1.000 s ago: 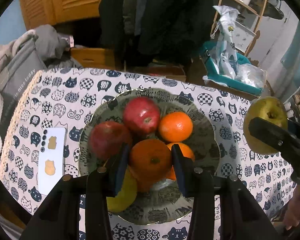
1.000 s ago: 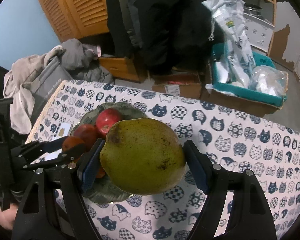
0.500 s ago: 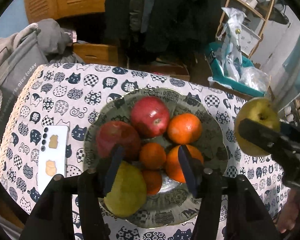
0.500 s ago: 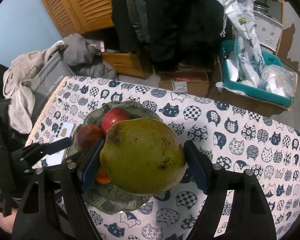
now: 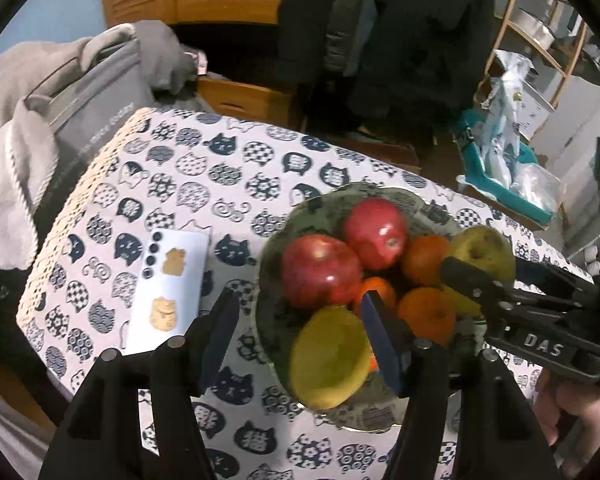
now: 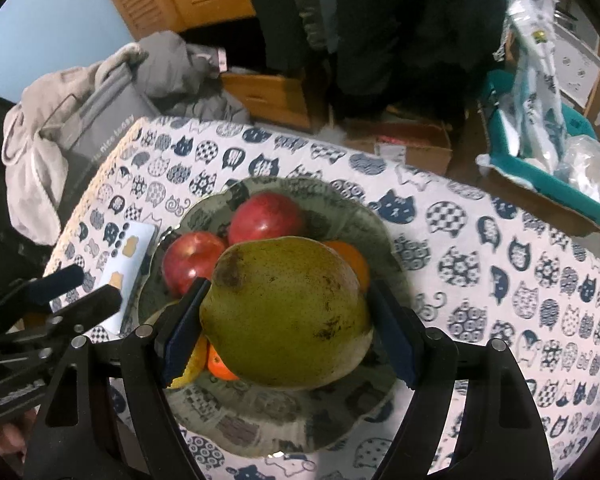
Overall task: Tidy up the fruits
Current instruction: 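Lower the pear and orange into the bowl and open both tools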
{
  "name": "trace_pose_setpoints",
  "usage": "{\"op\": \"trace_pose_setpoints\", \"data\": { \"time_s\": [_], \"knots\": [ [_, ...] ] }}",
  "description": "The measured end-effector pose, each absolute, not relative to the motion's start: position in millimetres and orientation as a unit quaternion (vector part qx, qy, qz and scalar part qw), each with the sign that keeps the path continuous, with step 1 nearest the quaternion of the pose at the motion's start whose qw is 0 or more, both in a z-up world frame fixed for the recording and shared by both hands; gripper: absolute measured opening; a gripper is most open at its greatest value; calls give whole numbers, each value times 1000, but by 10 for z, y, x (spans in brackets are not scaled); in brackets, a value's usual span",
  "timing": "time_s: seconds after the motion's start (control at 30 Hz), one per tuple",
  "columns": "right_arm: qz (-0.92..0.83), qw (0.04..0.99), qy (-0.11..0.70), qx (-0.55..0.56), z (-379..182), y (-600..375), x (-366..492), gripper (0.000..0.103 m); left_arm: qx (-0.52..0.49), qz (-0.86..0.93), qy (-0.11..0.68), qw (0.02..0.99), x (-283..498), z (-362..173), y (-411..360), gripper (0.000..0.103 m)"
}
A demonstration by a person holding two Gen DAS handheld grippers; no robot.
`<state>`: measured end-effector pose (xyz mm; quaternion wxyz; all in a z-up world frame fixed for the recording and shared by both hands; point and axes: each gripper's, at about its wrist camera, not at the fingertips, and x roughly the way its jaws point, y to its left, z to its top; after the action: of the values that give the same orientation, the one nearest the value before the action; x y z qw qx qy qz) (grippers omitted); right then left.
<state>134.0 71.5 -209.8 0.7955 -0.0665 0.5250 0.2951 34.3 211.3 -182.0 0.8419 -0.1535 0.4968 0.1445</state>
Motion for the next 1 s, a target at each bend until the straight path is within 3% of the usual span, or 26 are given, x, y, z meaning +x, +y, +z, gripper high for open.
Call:
{"op": "trace_pose_setpoints", "data": {
  "time_s": [0.6, 1.0],
  "knots": [
    [306, 772, 544, -120, -2309, 1180, 1208, 80, -157, 162, 493, 840, 157, -1774, 2329, 67],
    [309, 780, 539, -78, -2086, 1060, 1201, 81, -156, 159, 479, 849, 99, -1610, 2289, 71]
  ]
}}
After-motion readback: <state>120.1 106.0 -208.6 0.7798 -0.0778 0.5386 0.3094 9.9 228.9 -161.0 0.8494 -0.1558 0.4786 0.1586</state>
